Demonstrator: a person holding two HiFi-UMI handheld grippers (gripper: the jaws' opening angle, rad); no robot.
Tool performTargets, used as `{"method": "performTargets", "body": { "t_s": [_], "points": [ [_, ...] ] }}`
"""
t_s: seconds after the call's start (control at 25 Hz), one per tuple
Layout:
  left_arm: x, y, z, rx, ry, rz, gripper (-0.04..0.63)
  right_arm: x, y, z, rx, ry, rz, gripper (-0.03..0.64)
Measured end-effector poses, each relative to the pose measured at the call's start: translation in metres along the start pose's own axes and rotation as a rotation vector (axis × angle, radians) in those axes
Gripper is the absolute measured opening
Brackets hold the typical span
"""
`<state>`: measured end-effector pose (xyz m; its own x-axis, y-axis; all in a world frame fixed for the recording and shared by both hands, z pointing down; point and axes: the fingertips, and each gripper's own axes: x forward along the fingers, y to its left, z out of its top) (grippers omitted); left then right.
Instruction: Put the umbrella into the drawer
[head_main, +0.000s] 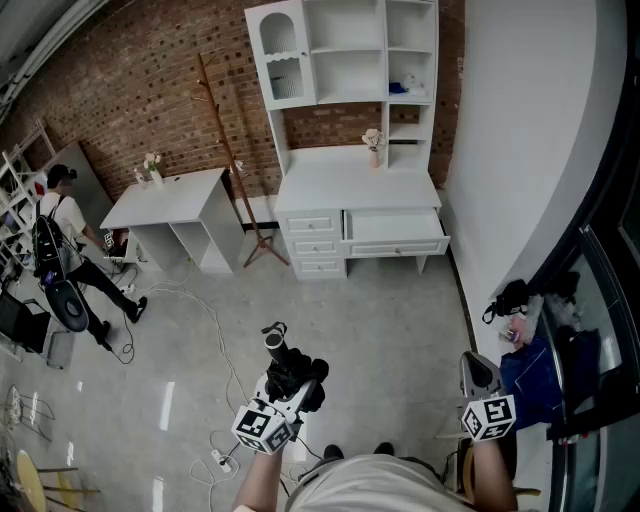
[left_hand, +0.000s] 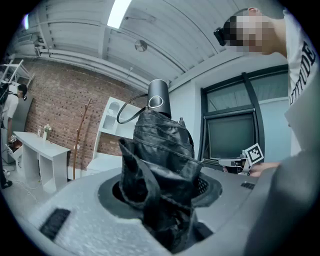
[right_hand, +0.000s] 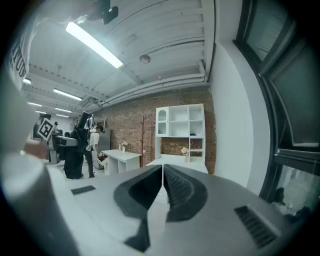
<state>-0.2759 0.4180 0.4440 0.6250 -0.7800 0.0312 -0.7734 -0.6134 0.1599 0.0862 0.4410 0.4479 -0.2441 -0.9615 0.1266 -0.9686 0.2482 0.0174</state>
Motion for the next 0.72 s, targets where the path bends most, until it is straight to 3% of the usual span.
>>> {"method": "performTargets", "body": {
  "t_s": [0.72],
  "points": [
    [0.022,-0.012,-0.002,0.002,0.008,-0.006,0.249,0.005,-0.021,0.000,0.026,-0.007,0.003,0.034]
  ]
}}
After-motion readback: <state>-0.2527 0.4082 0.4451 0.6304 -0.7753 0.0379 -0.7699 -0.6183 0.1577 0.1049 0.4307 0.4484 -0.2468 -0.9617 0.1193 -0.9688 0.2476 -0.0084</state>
